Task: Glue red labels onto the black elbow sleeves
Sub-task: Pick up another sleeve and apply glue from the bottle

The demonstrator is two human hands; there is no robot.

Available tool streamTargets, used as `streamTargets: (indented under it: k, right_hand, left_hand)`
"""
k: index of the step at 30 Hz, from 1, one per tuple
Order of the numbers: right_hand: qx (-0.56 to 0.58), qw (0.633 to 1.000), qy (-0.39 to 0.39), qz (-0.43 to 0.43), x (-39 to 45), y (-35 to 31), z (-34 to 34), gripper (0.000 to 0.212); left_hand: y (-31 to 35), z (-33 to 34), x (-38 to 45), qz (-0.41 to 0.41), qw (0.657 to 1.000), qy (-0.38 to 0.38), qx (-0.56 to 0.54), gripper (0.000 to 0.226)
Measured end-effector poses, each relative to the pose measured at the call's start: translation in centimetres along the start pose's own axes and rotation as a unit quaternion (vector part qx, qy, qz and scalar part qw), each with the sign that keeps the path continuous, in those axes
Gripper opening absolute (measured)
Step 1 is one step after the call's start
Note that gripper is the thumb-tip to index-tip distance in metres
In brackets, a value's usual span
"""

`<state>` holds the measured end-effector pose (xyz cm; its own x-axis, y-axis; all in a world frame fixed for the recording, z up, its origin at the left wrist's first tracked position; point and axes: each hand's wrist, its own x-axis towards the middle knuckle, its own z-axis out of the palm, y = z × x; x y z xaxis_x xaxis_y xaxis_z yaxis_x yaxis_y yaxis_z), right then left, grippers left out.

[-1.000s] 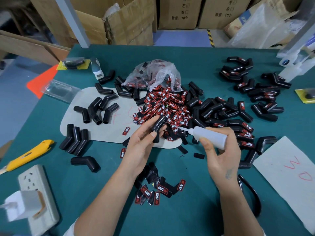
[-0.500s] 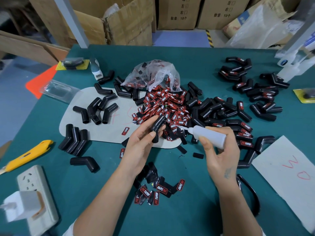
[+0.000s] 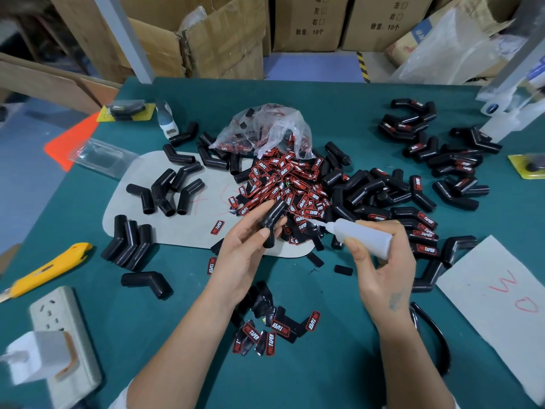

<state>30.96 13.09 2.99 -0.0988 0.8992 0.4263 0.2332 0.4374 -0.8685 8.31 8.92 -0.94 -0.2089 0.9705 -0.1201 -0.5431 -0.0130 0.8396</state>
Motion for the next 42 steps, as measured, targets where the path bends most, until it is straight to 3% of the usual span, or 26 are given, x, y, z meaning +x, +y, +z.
streamTargets:
  k: [42]
  right_hand:
    - [0.008,1.0,-0.003,-0.001,0.05,0.01,0.04,0.023]
  left_hand:
    - [0.55,0.71,-0.33,-0.01,1.0,0.013,-0.025,0.048]
